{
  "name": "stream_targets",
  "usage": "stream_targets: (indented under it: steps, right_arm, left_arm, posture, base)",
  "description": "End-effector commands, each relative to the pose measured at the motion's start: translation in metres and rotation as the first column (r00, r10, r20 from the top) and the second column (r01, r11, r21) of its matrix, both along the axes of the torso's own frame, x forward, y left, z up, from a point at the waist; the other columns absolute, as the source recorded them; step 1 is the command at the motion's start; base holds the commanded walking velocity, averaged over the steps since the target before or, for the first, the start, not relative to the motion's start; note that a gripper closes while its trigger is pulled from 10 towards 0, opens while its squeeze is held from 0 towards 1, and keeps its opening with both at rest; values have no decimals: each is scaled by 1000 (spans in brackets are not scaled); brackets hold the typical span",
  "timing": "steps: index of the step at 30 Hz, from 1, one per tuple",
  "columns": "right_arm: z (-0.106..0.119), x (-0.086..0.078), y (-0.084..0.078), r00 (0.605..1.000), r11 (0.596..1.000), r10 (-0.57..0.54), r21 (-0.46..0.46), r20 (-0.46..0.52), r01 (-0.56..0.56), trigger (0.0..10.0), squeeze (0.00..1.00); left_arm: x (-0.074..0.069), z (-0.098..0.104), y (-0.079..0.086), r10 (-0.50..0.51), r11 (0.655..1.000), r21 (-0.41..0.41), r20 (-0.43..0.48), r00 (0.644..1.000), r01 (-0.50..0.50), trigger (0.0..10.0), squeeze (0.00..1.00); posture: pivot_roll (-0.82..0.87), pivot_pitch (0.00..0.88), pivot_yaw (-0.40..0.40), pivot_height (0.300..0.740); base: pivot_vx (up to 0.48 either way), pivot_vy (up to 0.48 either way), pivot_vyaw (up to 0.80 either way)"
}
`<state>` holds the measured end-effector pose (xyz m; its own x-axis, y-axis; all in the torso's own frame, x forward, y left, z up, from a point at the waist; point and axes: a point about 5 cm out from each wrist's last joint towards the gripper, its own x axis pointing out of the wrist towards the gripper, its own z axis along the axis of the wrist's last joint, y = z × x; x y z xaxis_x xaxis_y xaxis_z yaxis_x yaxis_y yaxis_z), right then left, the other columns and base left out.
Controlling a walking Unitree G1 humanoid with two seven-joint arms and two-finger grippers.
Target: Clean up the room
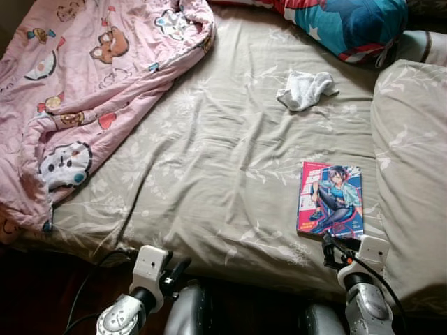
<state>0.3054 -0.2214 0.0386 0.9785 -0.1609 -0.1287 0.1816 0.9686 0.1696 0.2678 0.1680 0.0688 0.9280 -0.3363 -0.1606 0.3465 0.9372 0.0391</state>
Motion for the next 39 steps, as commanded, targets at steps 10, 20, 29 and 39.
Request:
stream_targets:
  steps: [10,20,29,39]
  right_arm:
    - [-14,-13,12,999,999,36,10,-17,-36,10000,0]
    - [-10,-14,5,1000,1000,11,3,12,-11,10000,0]
    - [2,0,5,999,999,48,-26,17,-48,10000,0]
    - [1,6,3,998,996,30,-78,-52,-34,10000,0]
  left_arm:
    - [6,-10,0,40,999,7,-31,999,-40,10000,0]
    - [28,-11,-3,90,996,-19,-6,996,-90,10000,0]
    - [48,-12,-8,144,989,-38,10,990,-143,10000,0]
    - [47,-31,7,249,968,-24,-72,966,-251,10000,0]
  posture:
    - [-10,399,122,626]
    - [-57,279,85,626]
    - [-77,162,24,626]
    - [-88,79,-14,626]
  base:
    - [0,0,0]
    - [0,0,0]
    - [0,0,0]
    - [0,0,0]
